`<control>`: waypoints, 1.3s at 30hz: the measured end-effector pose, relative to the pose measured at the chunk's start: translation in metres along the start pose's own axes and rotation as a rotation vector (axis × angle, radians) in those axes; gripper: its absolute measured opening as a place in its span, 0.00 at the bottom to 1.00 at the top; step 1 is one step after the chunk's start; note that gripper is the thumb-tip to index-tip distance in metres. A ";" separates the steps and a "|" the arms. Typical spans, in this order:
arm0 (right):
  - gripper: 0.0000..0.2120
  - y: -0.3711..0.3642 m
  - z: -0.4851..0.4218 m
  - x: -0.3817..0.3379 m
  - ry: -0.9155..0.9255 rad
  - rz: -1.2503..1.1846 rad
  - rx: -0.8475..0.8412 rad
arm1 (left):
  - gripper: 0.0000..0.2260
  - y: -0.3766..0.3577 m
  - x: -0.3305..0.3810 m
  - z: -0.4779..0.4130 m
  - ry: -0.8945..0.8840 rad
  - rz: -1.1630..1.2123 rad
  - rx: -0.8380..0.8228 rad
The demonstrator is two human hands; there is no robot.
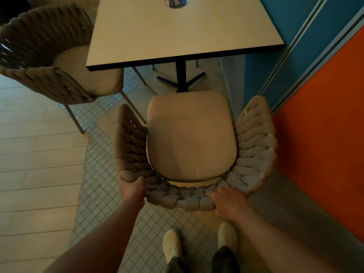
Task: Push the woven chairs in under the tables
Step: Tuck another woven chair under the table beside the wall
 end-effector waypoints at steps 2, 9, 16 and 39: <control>0.18 0.001 -0.002 0.003 0.019 0.011 -0.006 | 0.25 0.000 0.001 -0.001 -0.003 -0.008 0.001; 0.19 0.013 0.001 0.017 0.156 0.001 -0.022 | 0.24 0.016 0.014 -0.004 0.063 -0.051 -0.140; 0.20 0.017 -0.002 0.025 0.196 0.005 -0.069 | 0.30 0.006 0.016 -0.007 0.131 0.031 -0.174; 0.26 0.008 0.001 0.095 -0.095 -0.499 0.191 | 0.27 -0.038 0.024 0.009 0.112 0.057 -0.138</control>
Point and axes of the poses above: each hand's wrist, its own z-axis away from the middle knuckle, its own y-axis out of the back of the hand, x = y × z, the point moved 2 cm from there along -z, towards the middle knuckle, and after that the axes turned 1 degree about -y, right-handed, at the moved point
